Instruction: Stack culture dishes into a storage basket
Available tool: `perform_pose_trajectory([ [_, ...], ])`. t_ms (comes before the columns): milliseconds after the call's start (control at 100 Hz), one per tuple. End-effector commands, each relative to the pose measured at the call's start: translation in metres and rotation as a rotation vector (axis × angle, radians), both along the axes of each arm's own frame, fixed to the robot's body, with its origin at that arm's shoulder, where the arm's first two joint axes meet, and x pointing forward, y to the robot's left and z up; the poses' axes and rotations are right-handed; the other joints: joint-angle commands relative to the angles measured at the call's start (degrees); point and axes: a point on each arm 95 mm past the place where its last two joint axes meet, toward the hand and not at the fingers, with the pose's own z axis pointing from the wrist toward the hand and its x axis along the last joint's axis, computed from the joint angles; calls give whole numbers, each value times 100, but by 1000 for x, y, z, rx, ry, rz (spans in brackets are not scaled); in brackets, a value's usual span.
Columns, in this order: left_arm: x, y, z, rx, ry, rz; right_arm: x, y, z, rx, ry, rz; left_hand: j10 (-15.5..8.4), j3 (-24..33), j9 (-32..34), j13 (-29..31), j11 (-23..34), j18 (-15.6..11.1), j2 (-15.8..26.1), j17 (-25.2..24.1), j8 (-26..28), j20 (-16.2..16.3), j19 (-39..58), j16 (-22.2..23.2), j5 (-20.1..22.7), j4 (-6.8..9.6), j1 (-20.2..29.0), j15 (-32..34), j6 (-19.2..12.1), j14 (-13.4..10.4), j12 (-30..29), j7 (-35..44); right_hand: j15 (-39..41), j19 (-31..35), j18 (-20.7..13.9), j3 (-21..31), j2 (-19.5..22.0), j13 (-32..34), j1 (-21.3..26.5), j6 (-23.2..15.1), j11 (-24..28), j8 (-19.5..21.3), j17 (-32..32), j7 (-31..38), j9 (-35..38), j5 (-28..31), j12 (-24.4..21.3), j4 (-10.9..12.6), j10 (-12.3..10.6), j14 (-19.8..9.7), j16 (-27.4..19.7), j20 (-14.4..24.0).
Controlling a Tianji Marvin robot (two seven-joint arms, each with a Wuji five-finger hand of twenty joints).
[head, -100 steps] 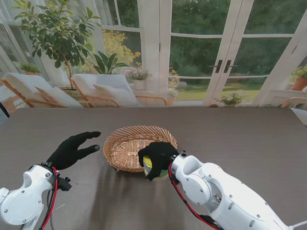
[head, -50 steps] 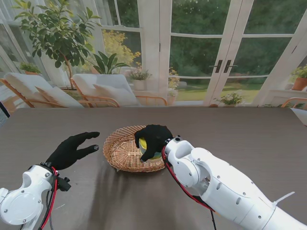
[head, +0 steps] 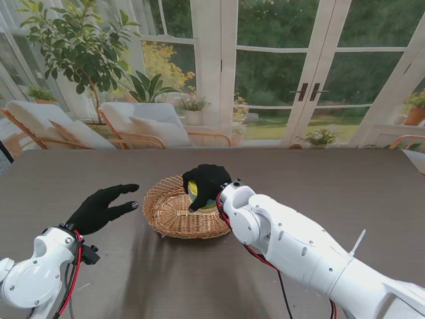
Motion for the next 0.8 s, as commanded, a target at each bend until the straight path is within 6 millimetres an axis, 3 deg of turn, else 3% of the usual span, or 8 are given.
perform_pose_trajectory([
  [0,1,-1,-3,5,24,-12,4,6,-1,5,12,8,41,-98,58,105,11,160,220,-30,21,78,-14,49,72,165,146,57,17,50,45,17,3131,1034,-1609,1185,935,1965,2370,473,1675,317,-205,1550,1085,589,628,561,-726,-1152,361,493],
  [350,6,-1,-8,19,57,-9,31,14,-24,4,21,-5,32,-99,59,103,12,156,223,-36,22,79,-16,51,76,165,143,57,17,42,47,18,3125,1041,-1624,1198,921,1962,2369,471,1688,297,-202,1568,1080,596,608,550,-726,-1140,357,499],
  [790,9,-1,-13,24,86,-3,44,22,-58,-44,60,20,29,-98,54,98,11,151,227,-36,20,82,-14,52,59,166,146,55,10,39,48,12,3021,841,-1524,1198,959,1953,2304,397,1709,268,-279,1586,1052,557,576,523,-795,-1120,306,419],
])
